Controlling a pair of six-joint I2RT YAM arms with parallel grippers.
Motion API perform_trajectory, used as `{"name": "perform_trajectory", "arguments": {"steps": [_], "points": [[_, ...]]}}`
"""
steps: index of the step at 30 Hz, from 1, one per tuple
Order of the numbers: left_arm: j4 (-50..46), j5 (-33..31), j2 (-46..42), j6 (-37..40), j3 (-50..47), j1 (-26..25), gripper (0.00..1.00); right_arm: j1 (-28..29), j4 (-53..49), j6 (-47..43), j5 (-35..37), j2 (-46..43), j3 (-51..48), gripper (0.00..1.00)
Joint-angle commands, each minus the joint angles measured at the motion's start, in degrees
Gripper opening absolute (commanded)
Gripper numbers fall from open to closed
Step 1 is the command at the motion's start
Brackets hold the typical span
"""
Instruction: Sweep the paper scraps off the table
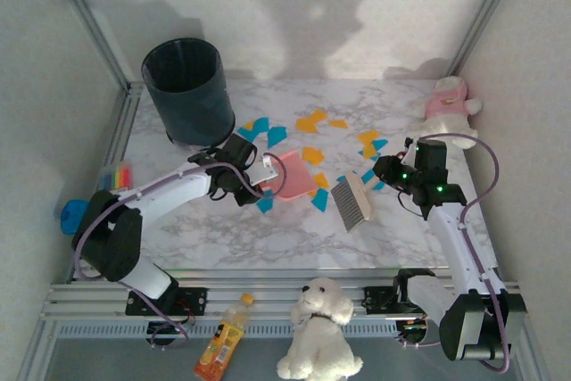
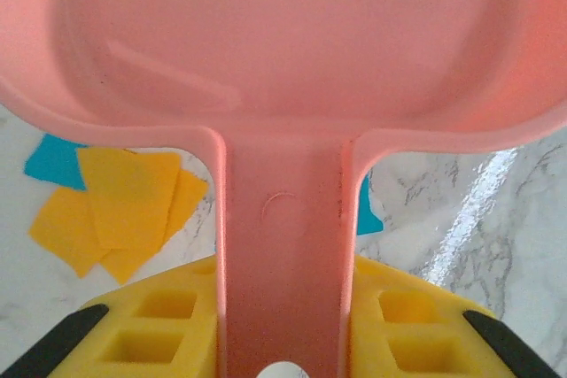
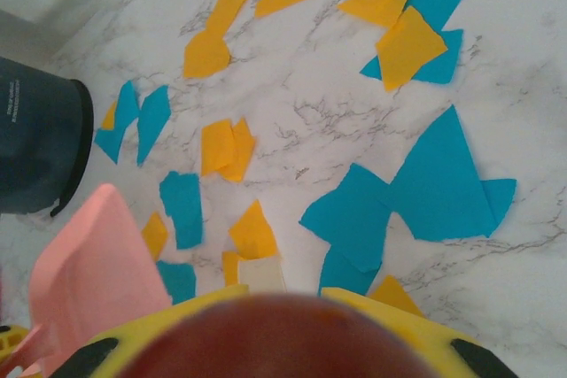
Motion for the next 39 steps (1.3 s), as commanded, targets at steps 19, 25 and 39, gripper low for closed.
{"name": "perform_trajectory", "arguments": {"steps": [19,25,39], "points": [[-9.3,-0.7,-6.9,-8.7,4.9,-1.9,0.00,-0.2,20.3,6.1,-8.0,4.3,-4.0,0.00],[-12.1,-1.1,-4.7,-4.3,5.2,-4.6,0.00,0.4,21.5,3.1,-0.1,4.8,-4.6,0.00],[-19.0,1.0,5.9,2.9,14.5,-11.6,0.00,0.4,15.4,-4.7,10.8,0.5,-5.0,0.00]]}}
